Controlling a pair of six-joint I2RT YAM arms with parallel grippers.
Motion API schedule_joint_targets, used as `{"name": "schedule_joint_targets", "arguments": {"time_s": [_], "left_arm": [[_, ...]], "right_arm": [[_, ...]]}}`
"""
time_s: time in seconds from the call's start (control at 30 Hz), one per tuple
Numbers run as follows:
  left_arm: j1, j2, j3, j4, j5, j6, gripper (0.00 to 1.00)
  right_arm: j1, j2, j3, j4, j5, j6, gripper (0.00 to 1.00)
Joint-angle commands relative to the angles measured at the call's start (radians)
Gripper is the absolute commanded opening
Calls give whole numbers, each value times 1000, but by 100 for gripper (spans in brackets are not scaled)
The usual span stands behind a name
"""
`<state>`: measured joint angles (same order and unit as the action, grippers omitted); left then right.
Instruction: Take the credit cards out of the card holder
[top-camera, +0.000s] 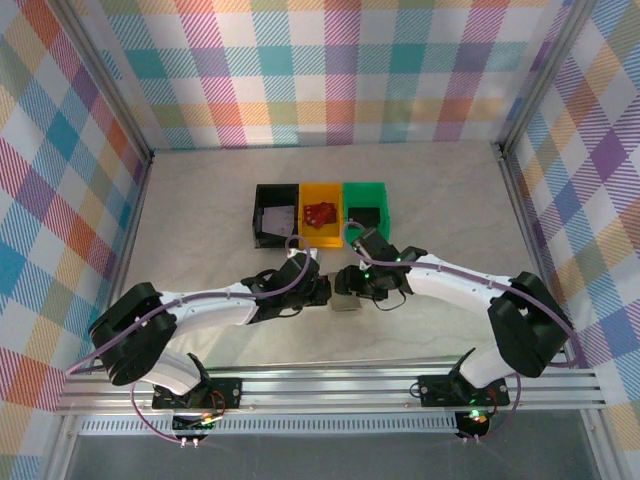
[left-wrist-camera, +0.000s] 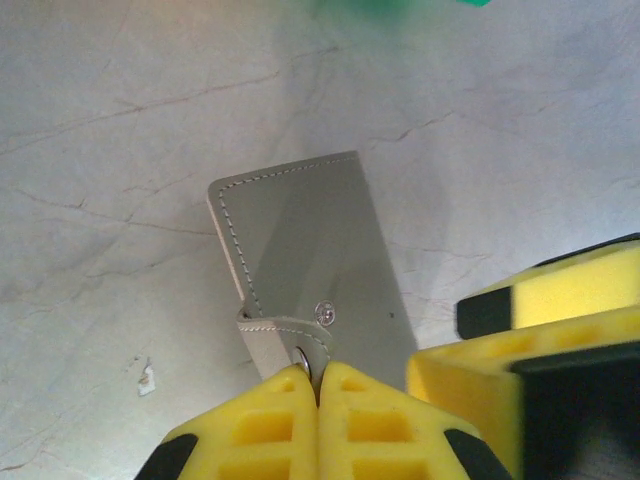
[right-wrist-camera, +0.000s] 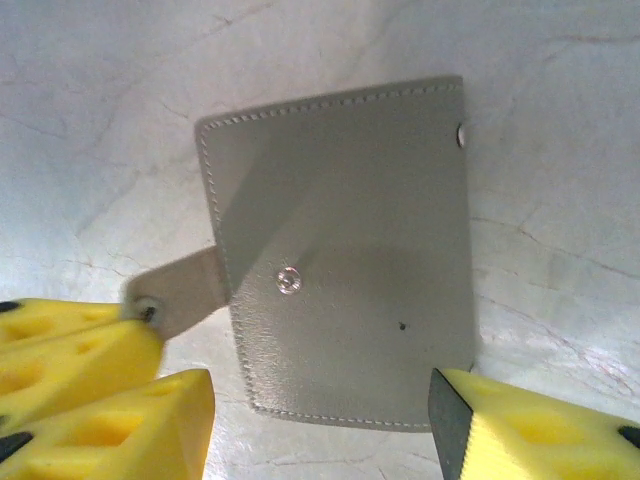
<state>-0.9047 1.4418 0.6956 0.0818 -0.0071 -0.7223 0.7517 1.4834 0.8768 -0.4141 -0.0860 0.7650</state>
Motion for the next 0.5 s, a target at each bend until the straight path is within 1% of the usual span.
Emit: {"name": "schedule_joint_targets", "arguments": {"time_s": [0.0, 0.23, 0.47], "left_arm": [[9, -76, -13, 65, 13, -12, 0], [9, -131, -27, 66, 26, -13, 0], [9, -137, -29, 64, 37, -13, 0]], "right_arm": [[-2, -20, 21, -48, 27, -15, 59], [-2, -48, 20, -29, -6, -7, 59], [-2, -112, 4, -35, 16, -4, 56]]}}
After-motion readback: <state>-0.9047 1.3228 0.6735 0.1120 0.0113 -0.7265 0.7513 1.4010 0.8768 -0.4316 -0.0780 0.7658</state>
